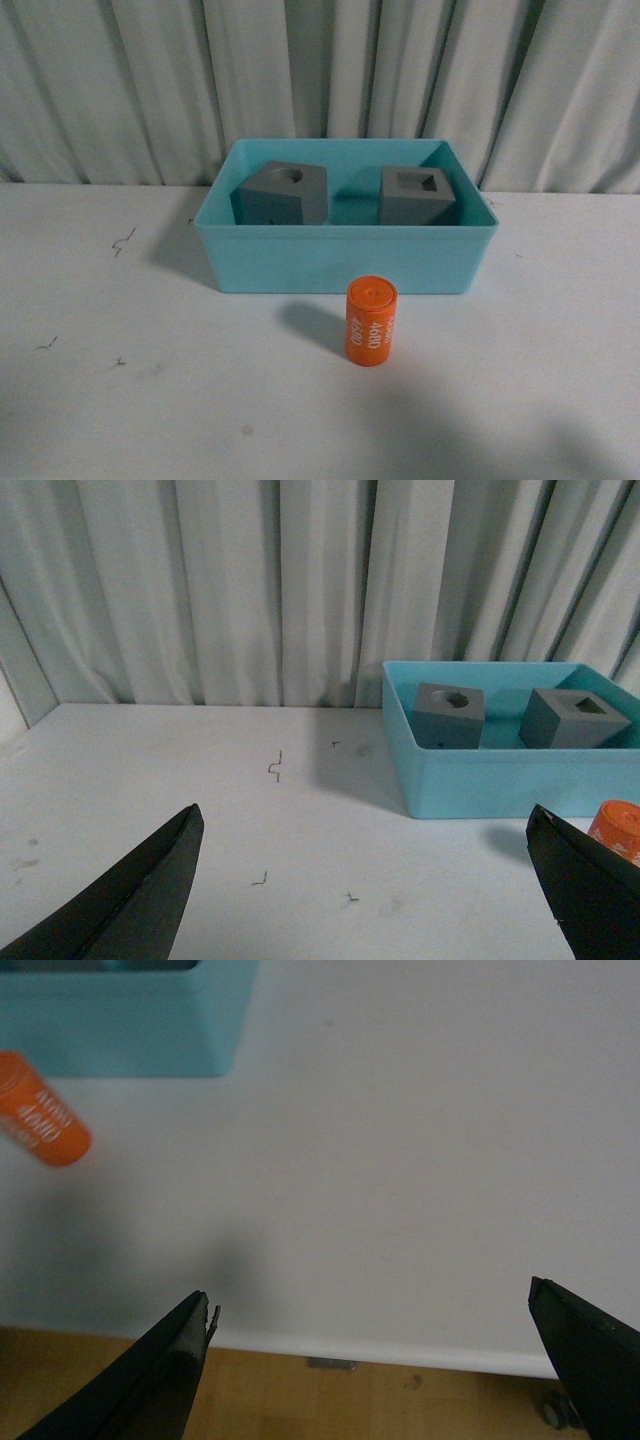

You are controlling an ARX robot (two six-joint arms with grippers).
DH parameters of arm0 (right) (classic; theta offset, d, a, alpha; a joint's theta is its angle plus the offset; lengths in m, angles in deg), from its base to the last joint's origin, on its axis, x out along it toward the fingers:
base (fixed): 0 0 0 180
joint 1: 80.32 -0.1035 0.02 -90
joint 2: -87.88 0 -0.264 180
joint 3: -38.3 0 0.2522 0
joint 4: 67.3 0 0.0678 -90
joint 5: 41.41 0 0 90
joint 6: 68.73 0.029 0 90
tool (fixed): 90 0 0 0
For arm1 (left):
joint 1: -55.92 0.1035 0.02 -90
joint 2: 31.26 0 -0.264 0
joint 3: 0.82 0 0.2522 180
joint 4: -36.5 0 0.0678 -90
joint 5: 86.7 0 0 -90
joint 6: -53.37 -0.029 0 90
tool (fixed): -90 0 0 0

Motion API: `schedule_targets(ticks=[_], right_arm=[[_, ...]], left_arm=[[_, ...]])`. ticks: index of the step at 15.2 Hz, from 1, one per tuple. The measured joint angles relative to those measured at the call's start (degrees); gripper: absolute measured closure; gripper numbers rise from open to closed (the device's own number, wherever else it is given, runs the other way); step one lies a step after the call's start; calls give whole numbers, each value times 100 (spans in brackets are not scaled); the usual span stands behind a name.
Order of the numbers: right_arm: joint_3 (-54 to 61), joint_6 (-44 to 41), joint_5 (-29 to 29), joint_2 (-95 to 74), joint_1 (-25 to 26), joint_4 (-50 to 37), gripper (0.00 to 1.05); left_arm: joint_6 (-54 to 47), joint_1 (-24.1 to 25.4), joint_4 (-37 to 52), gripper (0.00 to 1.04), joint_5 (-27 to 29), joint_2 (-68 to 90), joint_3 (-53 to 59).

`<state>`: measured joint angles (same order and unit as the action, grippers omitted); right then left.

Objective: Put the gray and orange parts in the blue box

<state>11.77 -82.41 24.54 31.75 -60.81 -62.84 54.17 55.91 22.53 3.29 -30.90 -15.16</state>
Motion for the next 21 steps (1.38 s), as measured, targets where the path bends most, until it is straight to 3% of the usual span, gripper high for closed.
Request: schedule_targets(ticks=[2,7,21], right_arm=[[-463,-651,-439,-1412,-153,-273,6],[-1309,-1342,-516,-3576,-1285,-382,6],[-3595,-1390,-479,-5740,-2761,-350,6]], left_arm=[[0,0,0,7,0,0,0],[0,0,0,7,2,0,0],[0,0,0,7,2,0,0]])
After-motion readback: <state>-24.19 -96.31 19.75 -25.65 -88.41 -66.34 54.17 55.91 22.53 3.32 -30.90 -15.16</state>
